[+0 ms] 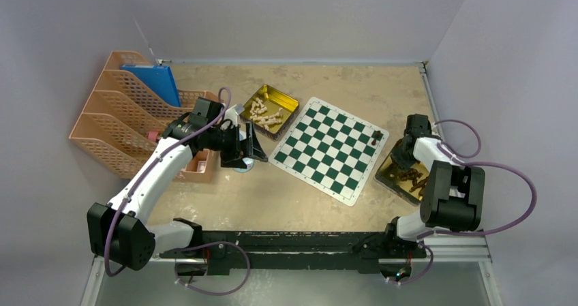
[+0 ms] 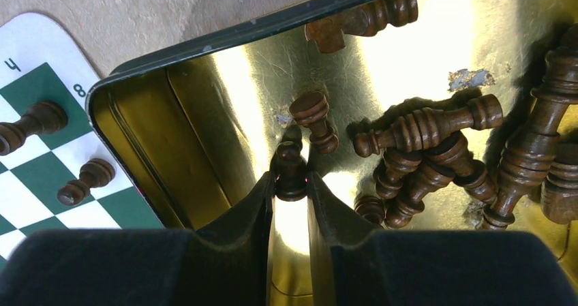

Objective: Set up the chess pieces on the board
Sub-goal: Pick up the chess piece from the storage box, then place the chess piece on the chessboard.

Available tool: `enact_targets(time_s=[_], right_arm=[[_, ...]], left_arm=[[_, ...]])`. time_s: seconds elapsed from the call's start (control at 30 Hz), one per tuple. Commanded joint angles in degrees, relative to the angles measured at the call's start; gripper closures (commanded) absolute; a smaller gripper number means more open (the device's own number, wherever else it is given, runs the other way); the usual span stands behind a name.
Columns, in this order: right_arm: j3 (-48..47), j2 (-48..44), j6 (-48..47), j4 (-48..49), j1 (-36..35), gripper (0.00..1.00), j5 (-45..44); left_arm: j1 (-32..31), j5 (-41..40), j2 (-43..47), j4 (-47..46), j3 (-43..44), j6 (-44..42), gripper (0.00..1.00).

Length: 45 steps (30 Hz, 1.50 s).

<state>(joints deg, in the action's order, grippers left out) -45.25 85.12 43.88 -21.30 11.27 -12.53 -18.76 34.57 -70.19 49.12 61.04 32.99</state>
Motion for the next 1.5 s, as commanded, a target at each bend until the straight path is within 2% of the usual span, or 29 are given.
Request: enact_targets(time_s=[0.0,0.27,0.47,0.63,0.83,0.97,1.07,1.3,1.47], right_arm=[[-0.67,0.52,-1.40,0.28,-0.08,0.78,-2.23],[-6.30,-5.36,-4.45,-5.22,-0.27,0.82,-3.62],[-9.46,-10.24,-7.38,-8.49,-0.81,0.83,-1.84],[-12.09,-15.10,-11.14,-8.78,-6.40,0.83,0.45],[-8.60,-22.60,-12.31,-0.06,-15.98,0.83,11.11],[-0.49,-30.82,-12.25,12.49,-18.76,0.85,19.90],[5.22,-35.84,-13.89,20.74,-20.97,0.85,21.70],[13.75,-39.08,-13.48,31.64,-25.15,0.85,23.44],[19.96,-45.12,-13.16,38.83,-29.47,0.85,20.80]], left_arm=[[0.22,2.14,-0.12,-2.58,2.10,1.42,0.14],[0.22,1.45,1.37,-2.60,1.32,2.54,0.16],[0.23,6.39,0.12,-3.10,3.04,4.36,0.18],[0.26,7.67,-1.02,-2.82,6.61,4.28,0.20],[0.23,8.47,-5.94,3.47,14.43,0.51,0.22],[0.22,9.73,-6.75,4.28,16.61,-1.33,0.22],[0.22,11.20,-5.29,-0.61,14.01,-0.49,0.23],[0.22,12.34,-3.79,-10.25,9.26,-4.05,0.25],[0.26,12.51,-3.10,-18.36,4.53,-5.76,0.28]])
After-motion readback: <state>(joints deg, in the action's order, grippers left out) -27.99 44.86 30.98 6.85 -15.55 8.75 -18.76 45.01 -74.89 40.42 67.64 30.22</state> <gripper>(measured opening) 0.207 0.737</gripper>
